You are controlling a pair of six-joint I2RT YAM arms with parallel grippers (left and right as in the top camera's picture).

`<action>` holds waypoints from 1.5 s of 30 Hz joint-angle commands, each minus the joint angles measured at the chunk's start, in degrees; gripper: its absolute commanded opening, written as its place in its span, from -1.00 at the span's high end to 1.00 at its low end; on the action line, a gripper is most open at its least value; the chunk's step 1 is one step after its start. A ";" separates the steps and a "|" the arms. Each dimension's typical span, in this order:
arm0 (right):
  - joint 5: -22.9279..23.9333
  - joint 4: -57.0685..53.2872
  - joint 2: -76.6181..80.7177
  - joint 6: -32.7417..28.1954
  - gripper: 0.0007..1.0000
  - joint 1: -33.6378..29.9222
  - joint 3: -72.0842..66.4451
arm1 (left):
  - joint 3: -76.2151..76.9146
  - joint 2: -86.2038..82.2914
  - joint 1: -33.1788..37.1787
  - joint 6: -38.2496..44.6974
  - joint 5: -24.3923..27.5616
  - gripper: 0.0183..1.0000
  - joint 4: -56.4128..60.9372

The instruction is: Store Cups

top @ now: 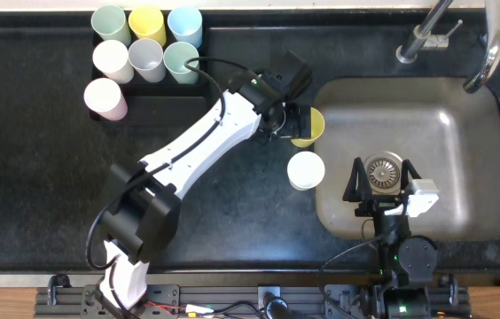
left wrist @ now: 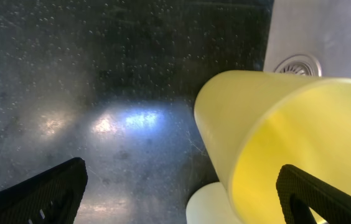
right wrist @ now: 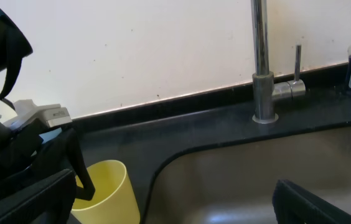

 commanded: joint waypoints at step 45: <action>-0.39 0.28 -0.42 0.22 -1.00 -0.13 -0.76 | -0.39 -14.32 38.01 -4.15 -4.37 0.96 -15.65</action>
